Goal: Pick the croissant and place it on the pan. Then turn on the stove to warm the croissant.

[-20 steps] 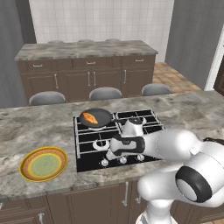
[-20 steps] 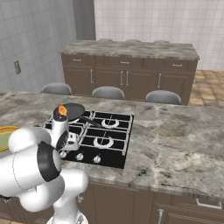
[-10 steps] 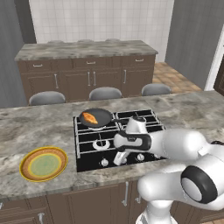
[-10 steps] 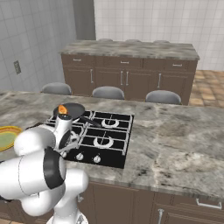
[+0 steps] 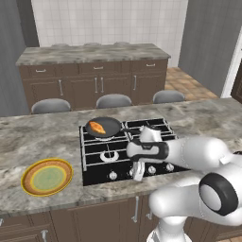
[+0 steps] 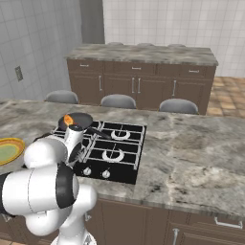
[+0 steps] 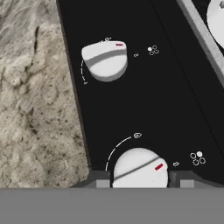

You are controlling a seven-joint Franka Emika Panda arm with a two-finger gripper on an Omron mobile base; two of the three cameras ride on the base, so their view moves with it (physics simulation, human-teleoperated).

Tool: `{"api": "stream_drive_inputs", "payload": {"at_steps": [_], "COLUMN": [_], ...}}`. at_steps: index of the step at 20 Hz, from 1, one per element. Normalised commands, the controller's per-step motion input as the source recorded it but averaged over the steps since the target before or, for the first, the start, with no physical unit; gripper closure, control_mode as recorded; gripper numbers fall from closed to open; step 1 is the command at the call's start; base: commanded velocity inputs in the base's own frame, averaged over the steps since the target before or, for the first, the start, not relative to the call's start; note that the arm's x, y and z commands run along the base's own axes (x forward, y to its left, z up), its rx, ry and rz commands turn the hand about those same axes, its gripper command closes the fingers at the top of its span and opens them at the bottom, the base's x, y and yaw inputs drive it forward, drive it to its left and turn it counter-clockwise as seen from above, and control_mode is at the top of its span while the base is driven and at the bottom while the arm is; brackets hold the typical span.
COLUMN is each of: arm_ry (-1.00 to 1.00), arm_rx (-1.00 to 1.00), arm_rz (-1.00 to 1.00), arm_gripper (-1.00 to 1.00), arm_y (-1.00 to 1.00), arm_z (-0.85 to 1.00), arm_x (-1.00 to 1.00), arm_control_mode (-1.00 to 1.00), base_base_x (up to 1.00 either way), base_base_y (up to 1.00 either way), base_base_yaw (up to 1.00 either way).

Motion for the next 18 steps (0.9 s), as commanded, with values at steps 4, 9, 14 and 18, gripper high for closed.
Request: {"api": "stream_drive_inputs", "payload": {"at_steps": [4,9,14,18], "arm_ry": [0.12,0.06,0.03,0.01], "arm_rx": [0.0,0.0,0.0,0.0], "arm_rz": [0.52,0.53,0.56,0.59], "arm_gripper": [1.0,1.0,1.0,1.0], "arm_y": [0.09,0.11,0.12,0.18], "arm_z": [-0.1,0.0,0.0,0.0], "arm_x": [-0.71,-0.84,-0.83,-0.83], "arm_control_mode": [-1.0,-1.0,-1.0,-1.0], "base_base_x": [0.0,0.0,0.0,0.0], "base_base_y": [0.0,0.0,0.0,0.0], "base_base_yaw": [0.0,0.0,0.0,0.0]}}
